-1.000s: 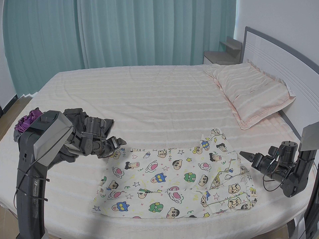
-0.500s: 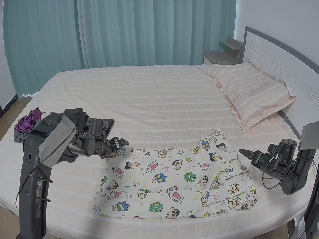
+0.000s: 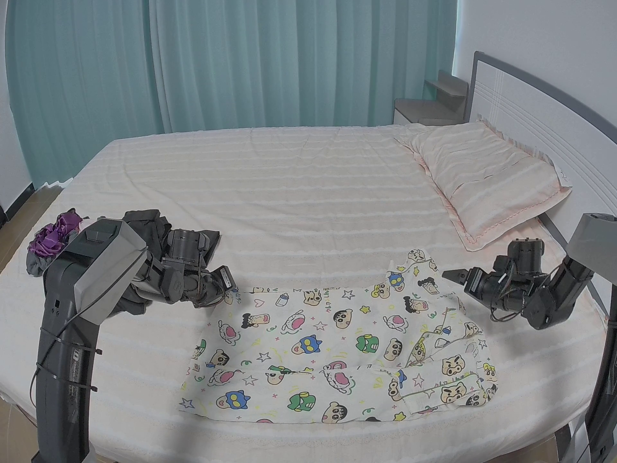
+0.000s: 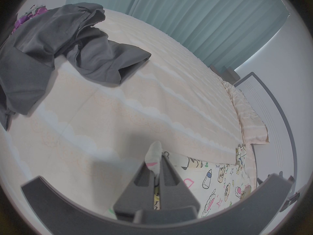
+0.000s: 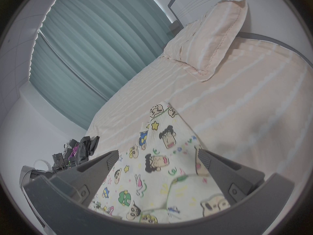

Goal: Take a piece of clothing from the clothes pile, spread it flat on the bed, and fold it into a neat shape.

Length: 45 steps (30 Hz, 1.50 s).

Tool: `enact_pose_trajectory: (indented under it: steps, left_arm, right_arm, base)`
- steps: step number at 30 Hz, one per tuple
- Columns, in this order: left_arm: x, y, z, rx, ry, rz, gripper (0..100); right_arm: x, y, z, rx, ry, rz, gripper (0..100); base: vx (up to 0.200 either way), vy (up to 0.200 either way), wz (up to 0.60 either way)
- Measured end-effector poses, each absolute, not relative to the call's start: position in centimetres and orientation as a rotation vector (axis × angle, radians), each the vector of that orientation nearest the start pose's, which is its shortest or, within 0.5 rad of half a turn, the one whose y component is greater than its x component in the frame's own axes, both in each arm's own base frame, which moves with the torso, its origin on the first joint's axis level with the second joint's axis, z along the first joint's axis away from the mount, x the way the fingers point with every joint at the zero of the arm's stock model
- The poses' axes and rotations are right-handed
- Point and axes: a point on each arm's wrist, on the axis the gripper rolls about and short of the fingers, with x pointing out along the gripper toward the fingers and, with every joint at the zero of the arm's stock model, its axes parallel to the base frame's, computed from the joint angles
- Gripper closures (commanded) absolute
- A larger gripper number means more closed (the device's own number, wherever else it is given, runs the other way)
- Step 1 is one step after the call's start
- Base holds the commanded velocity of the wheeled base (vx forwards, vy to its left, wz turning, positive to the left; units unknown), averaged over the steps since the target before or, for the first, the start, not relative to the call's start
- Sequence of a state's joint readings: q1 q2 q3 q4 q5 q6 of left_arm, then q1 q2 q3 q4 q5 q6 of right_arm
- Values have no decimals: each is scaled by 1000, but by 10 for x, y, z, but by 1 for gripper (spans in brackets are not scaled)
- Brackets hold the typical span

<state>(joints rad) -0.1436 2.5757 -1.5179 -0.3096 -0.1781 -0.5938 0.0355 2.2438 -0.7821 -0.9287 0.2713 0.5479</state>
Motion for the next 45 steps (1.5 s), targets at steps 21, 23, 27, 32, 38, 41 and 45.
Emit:
enact_pose_trajectory:
  steps: [21, 23, 27, 32, 38, 41, 45]
  left_arm:
    - [467, -73, -17, -564, 815, -44, 100]
    - [467, -73, -17, -564, 815, -45, 100]
    - [466, -73, -17, -563, 815, -45, 100]
    - [466, -73, -17, -564, 815, -45, 100]
    - [466, -73, -17, -564, 817, -44, 100]
    - [466, -74, -17, -564, 816, -45, 100]
    - [466, -74, -16, -564, 815, -45, 100]
  right_arm:
    - [461, 42, -32, 496, 661, 196, 0]
    - [462, 43, -36, 487, 663, 202, 0]
    - [467, 45, -41, 477, 658, 209, 0]
    - [478, 44, -38, 463, 616, 190, 0]
    - [481, 33, -33, 438, 599, 161, 0]
    - [481, 31, -33, 425, 599, 158, 0]
    - [483, 31, -37, 399, 600, 164, 0]
  base:
    - [0, 0, 0]
    - [0, 0, 0]
    - [0, 0, 0]
    - [0, 0, 0]
    - [0, 0, 0]
    - [0, 0, 0]
    - [0, 0, 0]
